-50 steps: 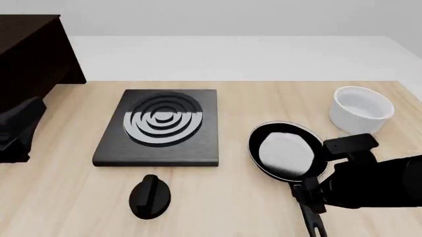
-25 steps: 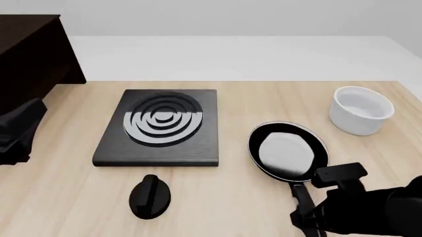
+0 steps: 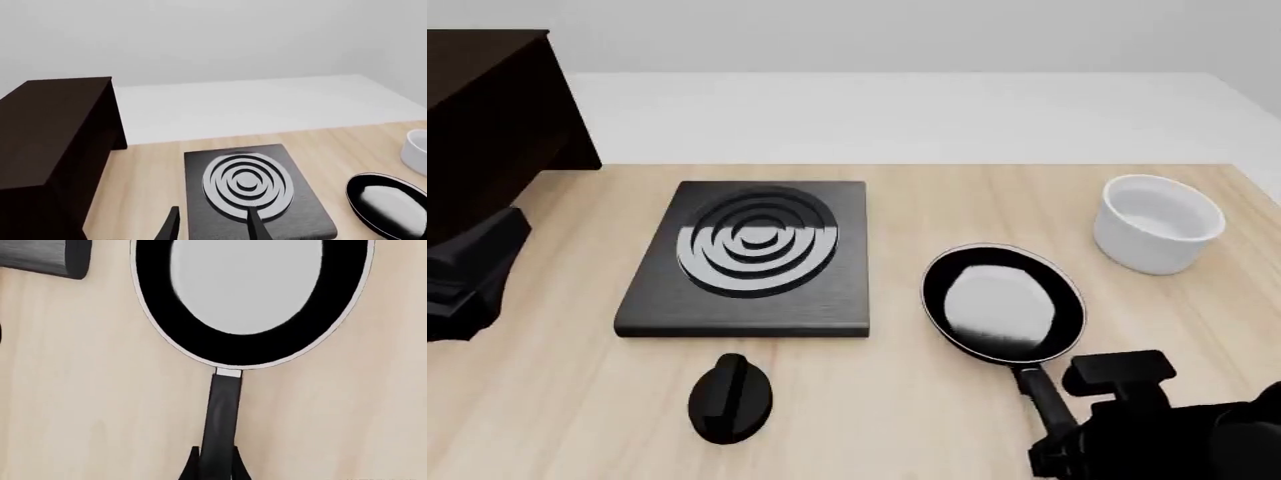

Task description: Put the frying pan on the cabinet shelf.

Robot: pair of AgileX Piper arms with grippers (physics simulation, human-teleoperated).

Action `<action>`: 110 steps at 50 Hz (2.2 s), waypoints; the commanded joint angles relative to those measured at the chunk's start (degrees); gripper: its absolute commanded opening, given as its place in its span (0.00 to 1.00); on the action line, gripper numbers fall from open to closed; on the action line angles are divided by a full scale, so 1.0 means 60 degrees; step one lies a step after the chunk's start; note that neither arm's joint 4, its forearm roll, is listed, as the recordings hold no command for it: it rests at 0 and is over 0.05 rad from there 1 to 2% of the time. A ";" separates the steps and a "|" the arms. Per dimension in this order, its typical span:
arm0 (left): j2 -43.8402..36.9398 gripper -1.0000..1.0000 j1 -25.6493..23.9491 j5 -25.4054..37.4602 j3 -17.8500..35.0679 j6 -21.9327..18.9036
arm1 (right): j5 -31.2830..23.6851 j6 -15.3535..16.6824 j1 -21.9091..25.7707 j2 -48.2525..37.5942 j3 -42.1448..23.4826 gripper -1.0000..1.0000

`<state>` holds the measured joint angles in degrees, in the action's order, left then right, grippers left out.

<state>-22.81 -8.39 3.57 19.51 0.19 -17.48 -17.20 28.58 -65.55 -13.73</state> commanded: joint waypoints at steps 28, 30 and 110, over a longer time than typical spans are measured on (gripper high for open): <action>0.0233 1.00 -0.0209 0.0269 0.0181 0.0205 | -0.2189 0.2677 -0.2003 0.2908 -0.2645 0.00; 0.0243 1.00 -0.0238 0.0266 0.0161 0.0206 | -0.2179 0.2793 -0.2005 0.3047 -0.2907 0.00; -0.0902 1.00 -0.2500 0.1362 0.2009 0.8679 | 0.0008 0.4297 0.3549 -0.3170 -1.1013 0.00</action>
<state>-29.03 -21.33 11.02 31.65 48.84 -18.48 9.92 45.13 -80.21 -73.86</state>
